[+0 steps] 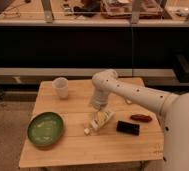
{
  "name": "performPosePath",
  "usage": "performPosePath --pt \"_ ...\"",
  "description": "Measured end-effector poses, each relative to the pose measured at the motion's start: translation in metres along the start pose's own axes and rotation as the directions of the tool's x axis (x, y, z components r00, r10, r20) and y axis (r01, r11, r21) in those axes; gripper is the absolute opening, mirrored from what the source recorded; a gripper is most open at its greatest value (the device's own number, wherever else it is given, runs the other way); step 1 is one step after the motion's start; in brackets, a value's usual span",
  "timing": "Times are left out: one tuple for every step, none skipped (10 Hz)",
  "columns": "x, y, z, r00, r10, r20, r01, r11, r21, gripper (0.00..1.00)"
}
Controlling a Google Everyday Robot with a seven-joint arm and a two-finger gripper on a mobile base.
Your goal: Drag the ceramic bowl in a circle
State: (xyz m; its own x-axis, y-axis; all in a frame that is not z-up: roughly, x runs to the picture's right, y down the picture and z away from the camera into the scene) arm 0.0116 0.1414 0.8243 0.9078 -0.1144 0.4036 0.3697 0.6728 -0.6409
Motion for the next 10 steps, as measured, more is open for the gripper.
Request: performPosePath --pt "-0.003 -0.004 -0.001 0.999 -0.046 -0.014 0.046 0.999 0.004 0.8" --pt "-0.014 -0.014 -0.004 0.986 -0.164 -0.039 0.164 0.986 0.009 0.8" --pt "-0.024 -0.021 -0.006 0.969 -0.242 -0.05 0.243 0.97 0.013 0.8" --pt "-0.039 -0.029 -0.008 0.938 -0.342 -0.057 0.344 0.939 0.022 0.8" --pt "-0.058 -0.038 -0.011 0.893 -0.446 -0.059 0.449 0.893 0.044 0.8" --pt "-0.072 -0.045 -0.014 0.851 -0.521 -0.061 0.525 0.849 0.065 0.8" --pt "-0.087 -0.05 -0.017 0.798 -0.599 -0.062 0.602 0.793 0.092 0.8" --pt "-0.106 -0.055 -0.02 0.726 -0.685 -0.065 0.687 0.716 0.124 0.8" --pt "-0.12 -0.056 -0.021 0.663 -0.746 -0.065 0.746 0.65 0.146 0.8" --pt "-0.131 -0.054 -0.021 0.601 -0.796 -0.065 0.794 0.586 0.16 0.8"
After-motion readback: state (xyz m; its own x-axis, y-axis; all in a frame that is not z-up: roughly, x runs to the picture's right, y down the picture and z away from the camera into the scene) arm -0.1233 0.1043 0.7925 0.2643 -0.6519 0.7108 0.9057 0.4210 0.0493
